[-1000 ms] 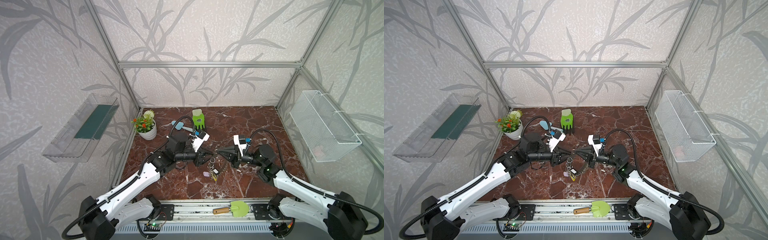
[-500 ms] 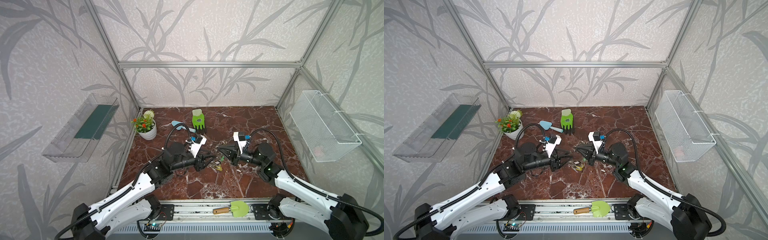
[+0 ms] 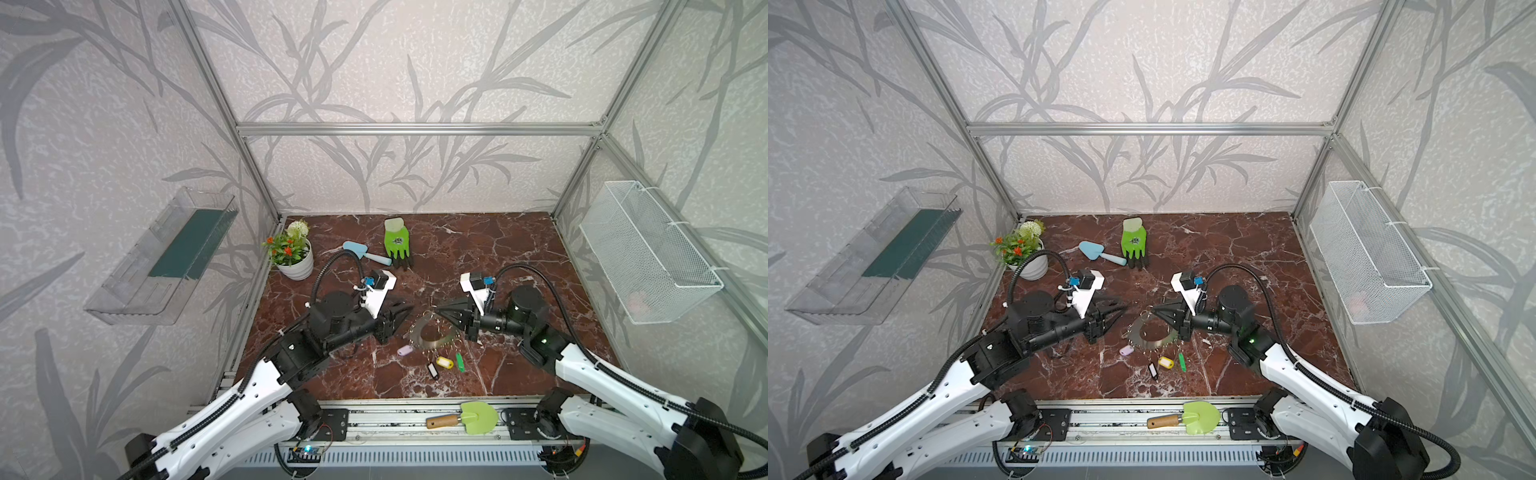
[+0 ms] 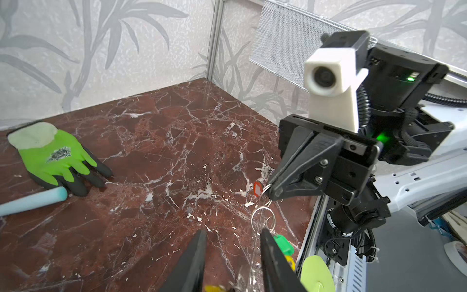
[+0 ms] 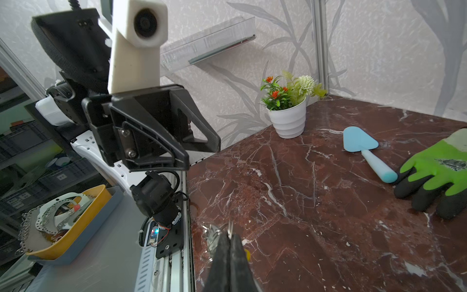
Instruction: Put the keys on the keyring
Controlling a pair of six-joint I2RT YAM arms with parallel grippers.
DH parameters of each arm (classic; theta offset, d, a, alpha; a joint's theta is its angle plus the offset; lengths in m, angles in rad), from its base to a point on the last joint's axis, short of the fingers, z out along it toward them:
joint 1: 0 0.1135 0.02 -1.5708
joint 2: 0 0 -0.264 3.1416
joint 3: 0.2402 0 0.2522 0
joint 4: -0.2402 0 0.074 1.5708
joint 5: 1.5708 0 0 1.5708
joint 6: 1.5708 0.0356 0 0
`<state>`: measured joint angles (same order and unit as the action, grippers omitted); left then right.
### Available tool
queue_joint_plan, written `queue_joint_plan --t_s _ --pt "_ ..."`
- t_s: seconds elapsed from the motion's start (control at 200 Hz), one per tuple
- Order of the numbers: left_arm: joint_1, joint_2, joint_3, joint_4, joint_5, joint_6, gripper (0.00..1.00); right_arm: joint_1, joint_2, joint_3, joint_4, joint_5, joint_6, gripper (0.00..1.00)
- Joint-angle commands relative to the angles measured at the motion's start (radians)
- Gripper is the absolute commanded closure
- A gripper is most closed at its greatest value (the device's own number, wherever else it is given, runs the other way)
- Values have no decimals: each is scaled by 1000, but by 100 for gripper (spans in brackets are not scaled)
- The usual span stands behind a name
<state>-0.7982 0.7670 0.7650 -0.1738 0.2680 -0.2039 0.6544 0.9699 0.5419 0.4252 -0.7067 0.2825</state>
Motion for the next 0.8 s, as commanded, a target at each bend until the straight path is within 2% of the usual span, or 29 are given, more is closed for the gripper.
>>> queue_joint_plan --t_s 0.0,0.06,0.12,0.225,0.38,0.465,0.665,0.795 --pt "-4 4 34 -60 119 97 61 4 -5 31 48 -66 -4 100" --pt "-5 8 54 -94 202 184 59 5 -5 34 50 -85 -3 100" --pt "-6 5 67 -125 233 252 59 5 -9 34 45 -93 -12 100" --pt "-6 -7 77 -131 230 354 55 4 -16 33 45 -105 -19 100" --pt "-6 17 103 -115 158 454 52 4 -5 40 55 -123 -23 100" --pt "-6 70 149 -144 177 495 54 4 3 44 63 -133 -18 100" --pt "-6 209 268 -274 262 555 67 4 0 46 69 -137 -17 100" --pt "-6 233 273 -304 300 569 67 5 -5 46 59 -135 -22 100"
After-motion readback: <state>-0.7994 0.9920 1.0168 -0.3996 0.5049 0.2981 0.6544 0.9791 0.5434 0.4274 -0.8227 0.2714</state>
